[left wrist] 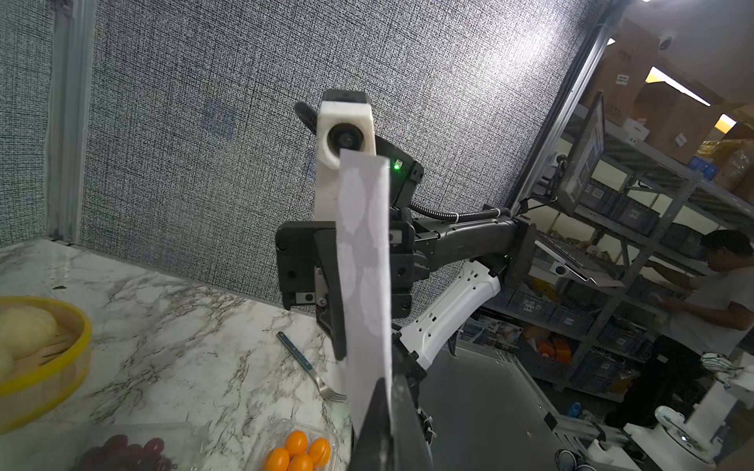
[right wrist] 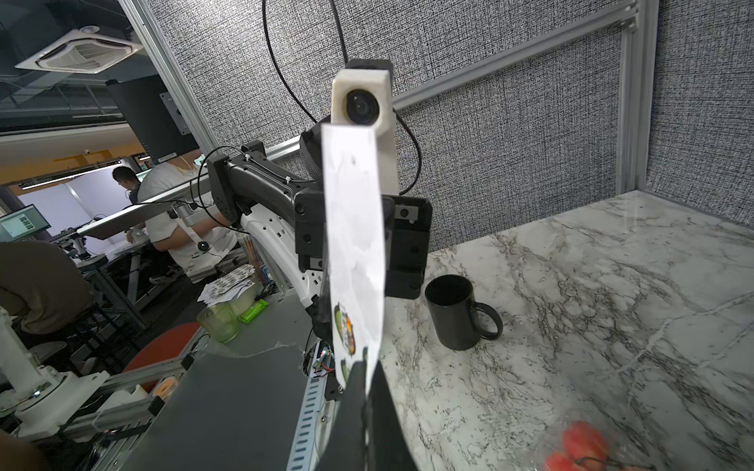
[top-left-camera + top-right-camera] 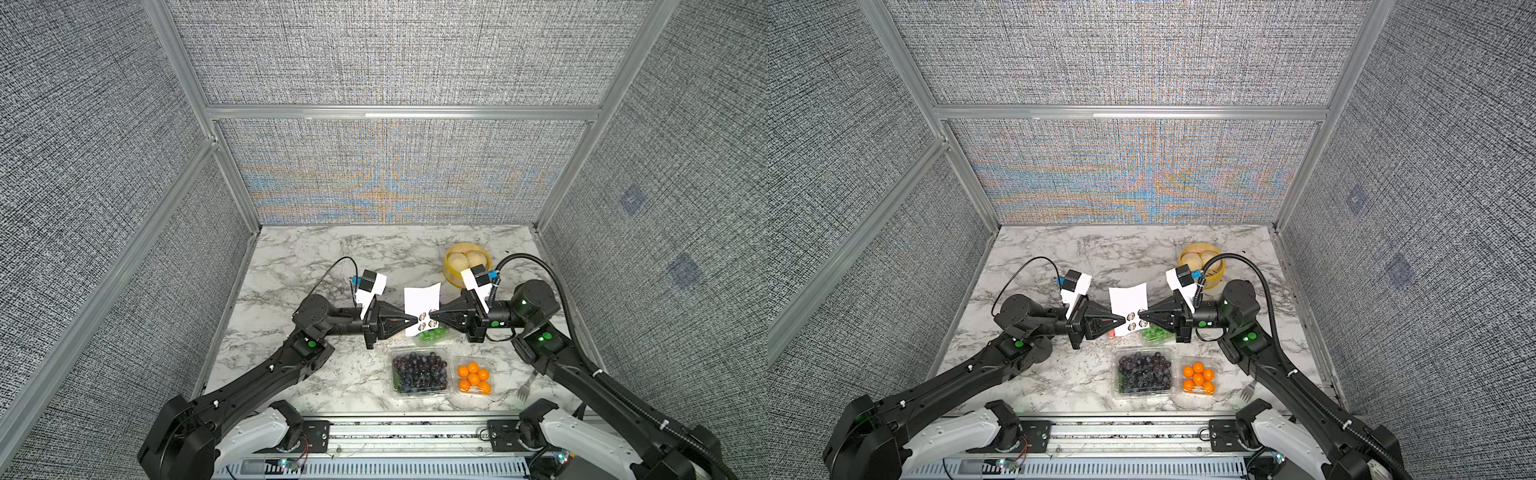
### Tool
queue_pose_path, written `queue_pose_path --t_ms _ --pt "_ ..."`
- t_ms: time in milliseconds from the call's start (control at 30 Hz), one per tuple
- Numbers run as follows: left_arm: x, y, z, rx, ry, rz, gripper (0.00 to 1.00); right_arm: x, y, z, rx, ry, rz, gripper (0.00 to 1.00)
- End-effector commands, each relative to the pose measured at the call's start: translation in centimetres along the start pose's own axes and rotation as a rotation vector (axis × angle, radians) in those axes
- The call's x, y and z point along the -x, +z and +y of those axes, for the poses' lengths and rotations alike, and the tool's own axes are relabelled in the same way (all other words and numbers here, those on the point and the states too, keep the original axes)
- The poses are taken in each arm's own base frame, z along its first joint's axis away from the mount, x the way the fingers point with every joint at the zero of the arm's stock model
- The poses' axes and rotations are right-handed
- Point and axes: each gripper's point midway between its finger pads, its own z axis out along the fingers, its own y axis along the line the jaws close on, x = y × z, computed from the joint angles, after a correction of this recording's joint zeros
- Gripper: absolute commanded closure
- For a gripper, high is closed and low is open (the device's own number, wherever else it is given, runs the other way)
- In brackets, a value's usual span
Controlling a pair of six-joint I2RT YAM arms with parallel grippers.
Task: Label fruit boxes
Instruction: Adjust the label sticker.
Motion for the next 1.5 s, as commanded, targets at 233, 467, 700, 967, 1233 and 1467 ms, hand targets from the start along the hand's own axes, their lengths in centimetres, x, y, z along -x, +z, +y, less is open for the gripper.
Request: queue_pose_path --t_ms 233,467,700,967,1233,1467 --pt "0.2 0.5 0.0 -0.037 0.011 -0.003 1.00 -0.1 0.9 -0.2 0.008 0.003 0.017 1.00" --pt "0.1 0.8 1.4 0.003 0.001 -0.007 1.00 -0.6 1.1 0.3 0.037 0.002 0.018 1.00" --pt "-0.5 0.9 2.7 0.052 -0.004 0.008 1.00 -0.9 1.0 0.9 0.055 -0.007 0.019 1.00" --pt "-1.1 0.7 3.5 0.094 -0.012 0.018 1.00 -0.8 0.6 1.5 0.060 -0.019 0.008 1.00" --pt "-1.1 0.4 3.5 0.115 -0.004 0.019 1.00 -1.0 0.6 1.5 0.067 -0.017 0.009 1.00" --pt "-1.3 -0.3 3.4 0.163 0.012 0.024 1.00 -0.9 0.5 1.7 0.067 -0.023 0.005 1.00"
